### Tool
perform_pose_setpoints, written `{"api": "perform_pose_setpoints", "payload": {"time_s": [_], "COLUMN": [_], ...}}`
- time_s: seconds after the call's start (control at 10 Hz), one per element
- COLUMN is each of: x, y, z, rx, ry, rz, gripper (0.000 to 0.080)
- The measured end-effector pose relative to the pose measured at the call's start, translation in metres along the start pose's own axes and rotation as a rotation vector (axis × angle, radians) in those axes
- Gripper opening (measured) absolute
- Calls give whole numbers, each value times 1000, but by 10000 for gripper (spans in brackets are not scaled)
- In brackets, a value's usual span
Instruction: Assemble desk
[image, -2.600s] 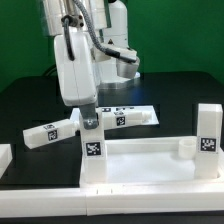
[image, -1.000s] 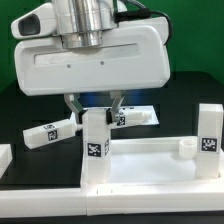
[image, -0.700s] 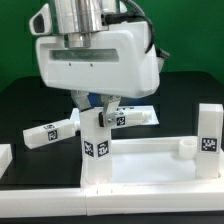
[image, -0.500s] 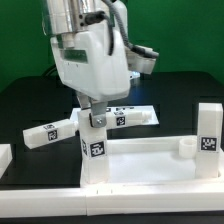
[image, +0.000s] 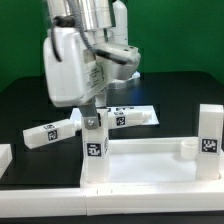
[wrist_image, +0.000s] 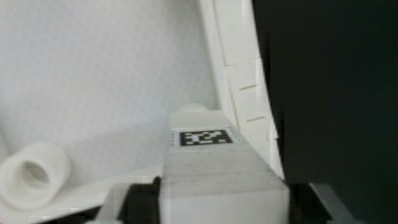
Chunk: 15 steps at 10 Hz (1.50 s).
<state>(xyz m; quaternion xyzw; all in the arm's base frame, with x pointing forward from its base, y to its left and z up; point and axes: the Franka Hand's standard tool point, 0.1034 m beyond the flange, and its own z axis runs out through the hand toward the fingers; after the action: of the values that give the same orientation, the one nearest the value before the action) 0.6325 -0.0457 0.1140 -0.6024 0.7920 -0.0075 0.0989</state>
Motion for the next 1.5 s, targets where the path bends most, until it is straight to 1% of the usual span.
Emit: {"api": "perform_pose_setpoints", "payload": {"time_s": [0.1,0.2,0.3,0.4,0.5,0.6,0.7,0.8,0.9,1.1,1.4,1.5], "x": [0,0,1,1,0,-4,-12,-24,-34,-30,-32,-38], "y": [0,0,0,0,0,1,5,16,21,21,22,28], "z": [0,0,0,1,1,-4,-14,-22,-23,-20,-19,-19], "rx": [12,11,10,9,10,9,12,-12,-40,-38,-40,-50], "ry": [-1,1,1,1,1,-7,-21,-38,-42,-40,-39,-41], "rz": [150,151,152,149,147,118,80,39,13,18,14,-31], "gripper": [294,294,408,408,581,581,638,638,647,648,648,648]}}
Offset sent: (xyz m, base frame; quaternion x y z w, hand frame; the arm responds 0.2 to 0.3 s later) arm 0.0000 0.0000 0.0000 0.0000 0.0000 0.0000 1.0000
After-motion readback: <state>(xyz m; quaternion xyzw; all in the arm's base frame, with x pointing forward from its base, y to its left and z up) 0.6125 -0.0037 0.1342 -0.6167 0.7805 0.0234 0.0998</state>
